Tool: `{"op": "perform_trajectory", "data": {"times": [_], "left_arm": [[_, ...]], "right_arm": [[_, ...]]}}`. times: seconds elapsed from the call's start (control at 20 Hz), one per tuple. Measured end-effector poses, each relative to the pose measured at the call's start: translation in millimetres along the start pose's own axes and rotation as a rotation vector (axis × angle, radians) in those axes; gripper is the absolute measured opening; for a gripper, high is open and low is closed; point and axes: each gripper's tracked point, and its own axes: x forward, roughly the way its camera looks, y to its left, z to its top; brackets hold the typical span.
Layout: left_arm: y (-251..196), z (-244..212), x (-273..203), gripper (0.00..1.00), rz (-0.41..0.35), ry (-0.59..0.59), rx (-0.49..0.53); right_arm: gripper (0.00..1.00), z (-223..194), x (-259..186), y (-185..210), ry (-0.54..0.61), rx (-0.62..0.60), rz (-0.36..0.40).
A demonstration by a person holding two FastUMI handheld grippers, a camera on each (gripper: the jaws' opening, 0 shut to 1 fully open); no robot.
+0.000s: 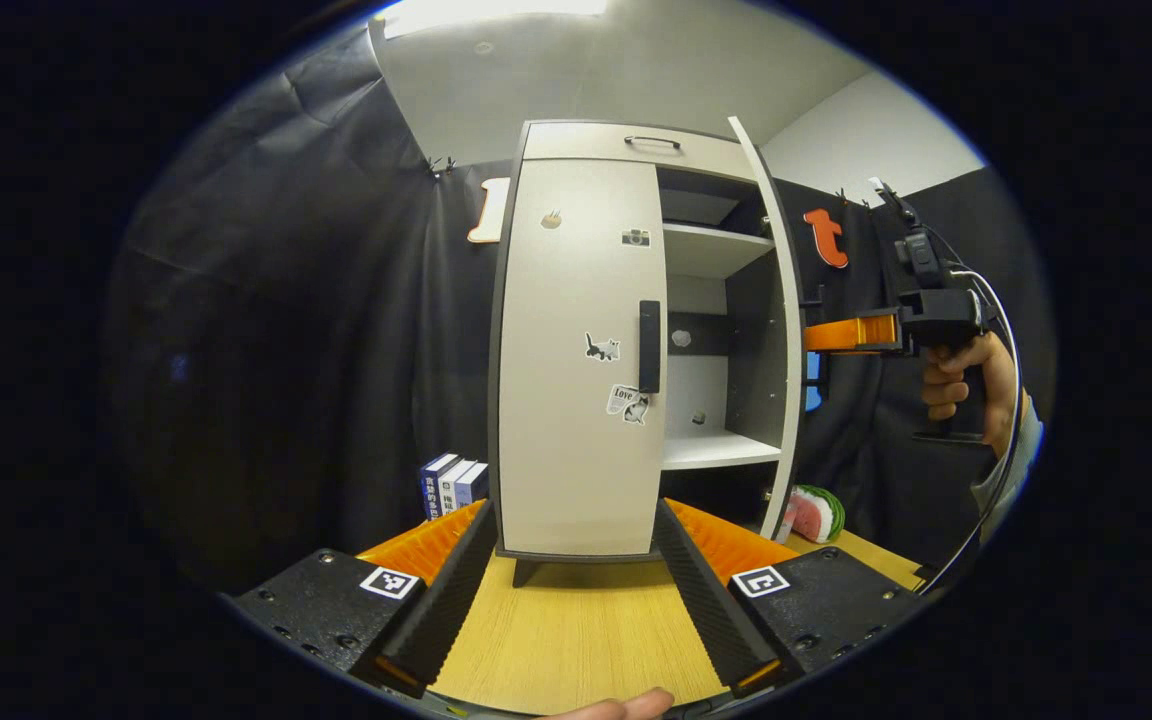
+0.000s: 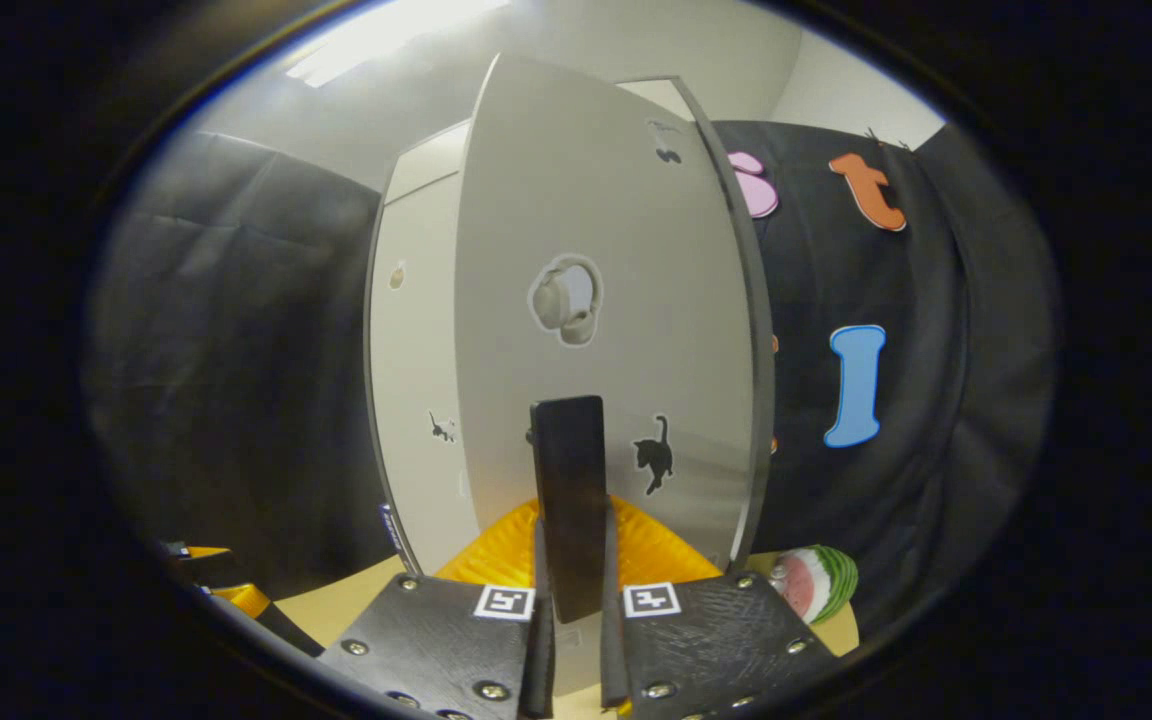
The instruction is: Open the right door of the double-door shoe cabinet with the right hand, and open the left door with the left hand.
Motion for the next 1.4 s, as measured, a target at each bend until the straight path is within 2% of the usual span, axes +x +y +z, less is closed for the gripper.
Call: {"op": "perform_trajectory", "data": {"times": [0.25, 0.55, 0.7, 0.75, 0.8, 0.85, 0.95, 1.0, 1.05, 1.25, 1.4], "left_arm": [[-10, -6, 0, 0.98, -0.026, 0.008, 0.014], [-17, -4, 8, 0.98, -0.036, -0.004, -0.007], [-26, -11, 13, 0.98, -0.060, 0.010, -0.014], [-28, -14, 14, 0.98, -0.064, 0.016, -0.009], [-29, -16, 17, 0.97, -0.064, 0.018, -0.005], [-30, -19, 19, 0.98, -0.063, 0.024, -0.003], [-32, -24, 26, 0.98, -0.065, 0.041, -0.002], [-34, -27, 28, 0.98, -0.066, 0.050, -0.002], [-34, -28, 29, 0.97, -0.066, 0.055, -0.003], [-32, -29, 31, 0.98, -0.060, 0.054, 0.009], [-31, -29, 34, 0.98, -0.058, 0.056, 0.013]], "right_arm": [[0.18, 1, -8, -12, -0.006, -0.022, -0.022], [0.17, 3, -23, -41, -0.003, -0.004, -0.091], [0.17, 9, -35, -71, -0.007, -0.089, -0.181], [0.09, 29, -85, -85, -0.014, -0.092, -0.243], [0.02, 9, -45, -113, -0.013, -0.114, -0.280], [0.01, 10, -54, -136, -0.020, -0.130, -0.306], [0.01, 3, -54, -138, 0.000, 0.021, -0.199], [0.01, 3, -53, -138, 0.005, 0.067, -0.166], [0.01, 1, -48, -139, 0.001, 0.064, -0.153], [0.01, 0, -48, -133, -0.005, -0.021, -0.174], [0.01, -2, -51, -134, -0.013, -0.041, -0.192]]}}
